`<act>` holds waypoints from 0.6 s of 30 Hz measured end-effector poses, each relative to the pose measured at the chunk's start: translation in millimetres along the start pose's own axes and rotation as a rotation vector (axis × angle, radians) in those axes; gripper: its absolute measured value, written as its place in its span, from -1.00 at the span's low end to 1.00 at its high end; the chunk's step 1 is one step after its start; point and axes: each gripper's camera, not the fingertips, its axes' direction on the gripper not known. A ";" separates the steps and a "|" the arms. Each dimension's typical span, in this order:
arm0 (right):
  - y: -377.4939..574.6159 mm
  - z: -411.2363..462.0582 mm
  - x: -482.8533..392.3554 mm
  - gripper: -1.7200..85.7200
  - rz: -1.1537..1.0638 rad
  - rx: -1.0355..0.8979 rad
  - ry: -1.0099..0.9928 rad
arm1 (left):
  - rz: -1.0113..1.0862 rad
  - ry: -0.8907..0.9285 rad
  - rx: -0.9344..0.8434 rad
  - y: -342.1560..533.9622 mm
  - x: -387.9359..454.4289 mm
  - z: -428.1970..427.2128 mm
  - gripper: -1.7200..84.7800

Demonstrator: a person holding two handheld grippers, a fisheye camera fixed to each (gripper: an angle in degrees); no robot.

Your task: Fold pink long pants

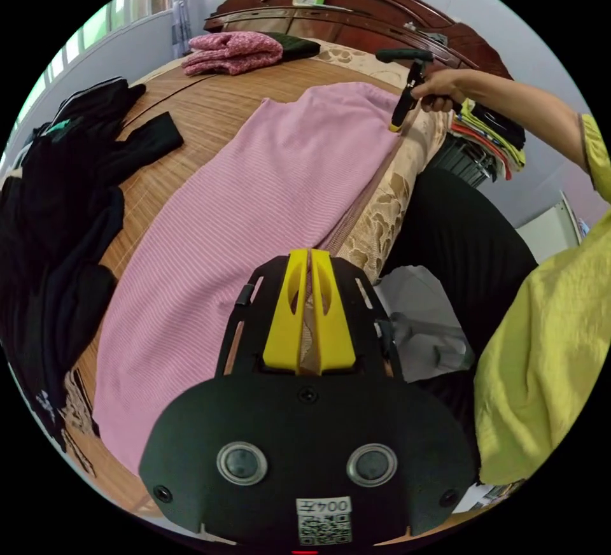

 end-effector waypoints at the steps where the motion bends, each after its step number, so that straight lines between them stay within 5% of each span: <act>1: 8.1 4.2 4.9 -0.98 0.000 0.008 0.005 | -0.014 0.001 0.007 7.4 -0.3 4.3 -0.89; 10: 105.9 40.3 30.2 -0.97 0.000 0.279 0.139 | -0.195 0.054 0.167 71.8 -0.6 -4.9 -0.81; 18: 255.4 61.9 194.2 -0.81 0.166 0.792 -0.650 | -0.507 0.062 0.302 204.5 3.3 -1.3 -0.89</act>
